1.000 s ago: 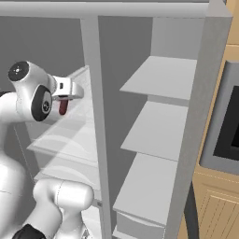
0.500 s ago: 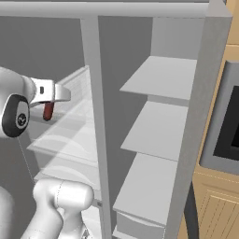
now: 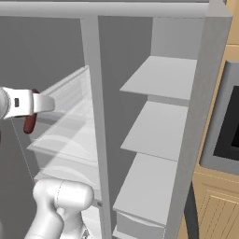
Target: Move the hot dog bun to the plate on the dining table and place the condiment next to that plate. Then navigate to the fridge and take the sausage and place it on the plate as well.
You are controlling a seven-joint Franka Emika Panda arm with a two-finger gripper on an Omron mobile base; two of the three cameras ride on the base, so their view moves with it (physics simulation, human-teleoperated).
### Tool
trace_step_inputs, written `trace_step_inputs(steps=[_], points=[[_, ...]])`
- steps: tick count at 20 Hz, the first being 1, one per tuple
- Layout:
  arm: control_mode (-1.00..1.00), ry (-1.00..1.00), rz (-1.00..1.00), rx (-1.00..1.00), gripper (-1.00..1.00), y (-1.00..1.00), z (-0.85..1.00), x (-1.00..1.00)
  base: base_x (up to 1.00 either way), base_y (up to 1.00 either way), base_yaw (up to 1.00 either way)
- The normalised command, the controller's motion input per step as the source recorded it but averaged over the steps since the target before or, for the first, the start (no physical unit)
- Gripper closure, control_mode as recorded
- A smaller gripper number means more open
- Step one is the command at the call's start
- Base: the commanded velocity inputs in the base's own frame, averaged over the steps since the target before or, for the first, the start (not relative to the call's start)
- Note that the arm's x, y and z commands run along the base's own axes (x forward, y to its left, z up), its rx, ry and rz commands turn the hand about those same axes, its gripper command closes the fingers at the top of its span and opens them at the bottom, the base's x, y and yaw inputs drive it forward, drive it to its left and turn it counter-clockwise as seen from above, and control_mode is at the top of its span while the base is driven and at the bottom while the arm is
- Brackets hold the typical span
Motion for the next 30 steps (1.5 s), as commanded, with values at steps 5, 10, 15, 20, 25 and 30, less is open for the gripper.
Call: trace_step_inputs(steps=[5,10,15,20,25,30], points=[[-1.0,-0.04,0.0,0.0,1.0,0.0,0.11,-0.12,0.0,0.0,0.0],[-1.0,0.01,0.0,0.0,1.0,0.01,-0.03,-0.02,0.0,0.0,0.0],[1.0,0.0,-0.01,0.0,1.0,0.0,-0.07,-0.11,-0.33,0.0,-0.12],[1.0,0.0,0.0,0.0,1.0,0.0,0.0,0.0,-0.7,0.12,-0.42],[1.0,0.0,0.0,0.0,1.0,0.0,0.0,0.0,-0.74,0.26,-0.53],[1.0,0.0,0.0,0.0,1.0,0.0,0.0,0.0,-0.7,0.01,-0.58]])
